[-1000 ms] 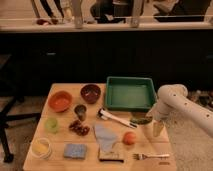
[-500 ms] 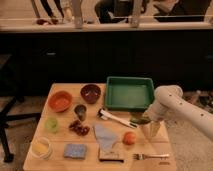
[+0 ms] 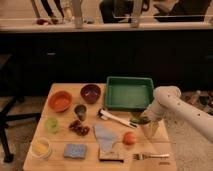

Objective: Place pepper in red bowl

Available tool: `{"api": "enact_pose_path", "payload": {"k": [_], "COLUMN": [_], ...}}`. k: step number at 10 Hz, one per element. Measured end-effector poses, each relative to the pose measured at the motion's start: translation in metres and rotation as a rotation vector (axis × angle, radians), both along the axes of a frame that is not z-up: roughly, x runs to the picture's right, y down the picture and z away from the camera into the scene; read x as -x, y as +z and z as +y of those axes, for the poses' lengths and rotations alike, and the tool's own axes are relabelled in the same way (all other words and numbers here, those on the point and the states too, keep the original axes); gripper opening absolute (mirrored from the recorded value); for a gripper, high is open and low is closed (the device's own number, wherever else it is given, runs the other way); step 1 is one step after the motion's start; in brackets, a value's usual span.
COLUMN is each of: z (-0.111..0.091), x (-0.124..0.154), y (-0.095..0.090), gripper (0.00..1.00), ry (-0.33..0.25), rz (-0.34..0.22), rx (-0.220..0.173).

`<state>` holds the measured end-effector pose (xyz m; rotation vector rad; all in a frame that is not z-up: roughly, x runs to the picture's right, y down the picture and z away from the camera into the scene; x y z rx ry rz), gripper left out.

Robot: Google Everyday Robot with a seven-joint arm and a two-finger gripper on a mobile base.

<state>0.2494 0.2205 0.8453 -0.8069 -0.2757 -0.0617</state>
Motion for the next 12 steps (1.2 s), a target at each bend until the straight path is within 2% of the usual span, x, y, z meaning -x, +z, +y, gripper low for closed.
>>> {"api": "enact_pose_path", "payload": {"k": [2, 8, 9, 12], "z": [0.001, -0.011, -0.013, -0.028], "x": [-0.002, -0.007, -0.006, -0.012], "y": [0.003, 0.002, 0.001, -0.010], "gripper": [0.66, 0.06, 0.01, 0.00], "ry": [0.006, 0.082, 0.087, 0.100], "rz": [-0.009, -0.044, -0.052, -0.049], "rx": [0.009, 0.011, 0.010, -0.022]}}
